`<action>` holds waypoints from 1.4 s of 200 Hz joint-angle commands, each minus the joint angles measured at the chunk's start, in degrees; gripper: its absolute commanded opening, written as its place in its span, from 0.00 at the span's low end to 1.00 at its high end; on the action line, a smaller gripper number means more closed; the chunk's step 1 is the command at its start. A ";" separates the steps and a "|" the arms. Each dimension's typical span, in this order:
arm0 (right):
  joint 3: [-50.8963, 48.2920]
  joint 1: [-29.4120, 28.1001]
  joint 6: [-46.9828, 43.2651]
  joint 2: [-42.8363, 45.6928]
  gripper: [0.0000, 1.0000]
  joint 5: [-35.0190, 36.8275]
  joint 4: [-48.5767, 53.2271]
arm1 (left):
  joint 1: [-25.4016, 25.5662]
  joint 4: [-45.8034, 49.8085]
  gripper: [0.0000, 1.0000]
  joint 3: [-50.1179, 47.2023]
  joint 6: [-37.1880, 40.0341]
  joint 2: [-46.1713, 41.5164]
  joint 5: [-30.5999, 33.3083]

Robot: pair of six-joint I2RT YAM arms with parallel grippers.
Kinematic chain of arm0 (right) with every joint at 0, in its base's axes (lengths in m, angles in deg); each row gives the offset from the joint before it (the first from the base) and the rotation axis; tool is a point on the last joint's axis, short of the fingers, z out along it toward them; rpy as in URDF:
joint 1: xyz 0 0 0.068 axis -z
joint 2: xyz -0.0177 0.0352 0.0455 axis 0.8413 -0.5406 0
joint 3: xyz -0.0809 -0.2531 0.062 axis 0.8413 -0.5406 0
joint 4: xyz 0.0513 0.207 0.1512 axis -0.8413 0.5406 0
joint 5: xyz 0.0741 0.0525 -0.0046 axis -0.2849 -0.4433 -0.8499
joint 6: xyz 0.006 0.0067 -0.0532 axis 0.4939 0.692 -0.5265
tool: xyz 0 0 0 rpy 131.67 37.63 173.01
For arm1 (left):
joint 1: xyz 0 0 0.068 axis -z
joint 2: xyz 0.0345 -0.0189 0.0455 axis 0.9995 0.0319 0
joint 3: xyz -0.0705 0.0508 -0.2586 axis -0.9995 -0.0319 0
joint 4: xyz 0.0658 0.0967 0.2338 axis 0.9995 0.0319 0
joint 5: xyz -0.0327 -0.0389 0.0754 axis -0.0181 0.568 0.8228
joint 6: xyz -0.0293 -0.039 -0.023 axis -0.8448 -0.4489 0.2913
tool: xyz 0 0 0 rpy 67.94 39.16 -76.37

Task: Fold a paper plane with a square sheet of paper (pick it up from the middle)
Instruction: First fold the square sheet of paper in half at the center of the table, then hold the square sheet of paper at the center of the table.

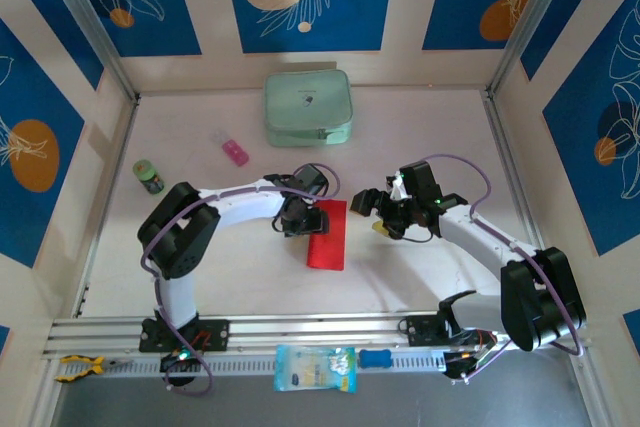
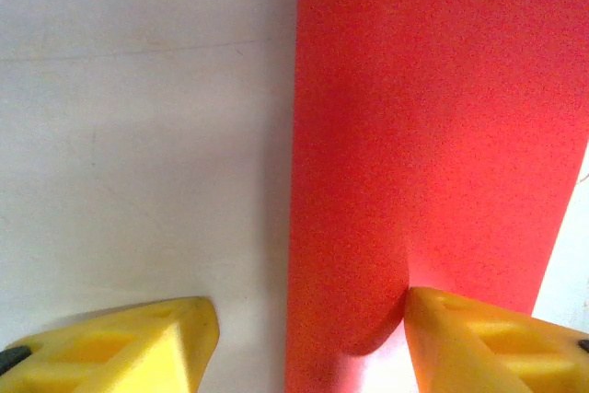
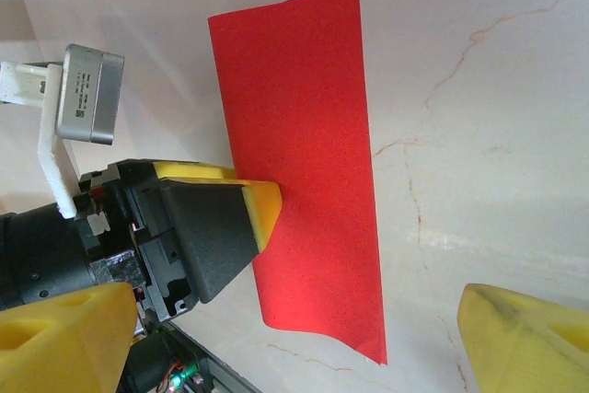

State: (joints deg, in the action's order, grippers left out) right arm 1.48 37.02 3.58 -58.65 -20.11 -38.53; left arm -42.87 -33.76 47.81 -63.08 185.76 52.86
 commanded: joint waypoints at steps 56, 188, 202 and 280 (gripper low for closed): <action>-0.07 -0.28 0.40 -0.90 0.87 -0.64 0.19 | 0.08 0.17 0.60 -2.62 -1.95 3.61 2.35; -0.51 -0.23 0.33 -1.50 0.85 -0.76 -0.36 | 0.11 -0.23 0.60 -2.31 -0.99 4.52 2.61; -0.77 -0.33 0.32 -1.68 0.84 -0.72 -0.62 | 0.07 -0.23 0.60 -2.32 -0.84 4.52 2.53; -1.06 -0.36 0.40 -2.29 0.83 -0.90 -1.22 | 0.06 -0.13 0.61 -2.04 0.30 4.89 2.62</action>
State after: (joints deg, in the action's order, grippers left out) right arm 1.04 37.02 3.60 -60.59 -20.17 -39.71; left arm -42.87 -33.96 47.77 -64.15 185.85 53.30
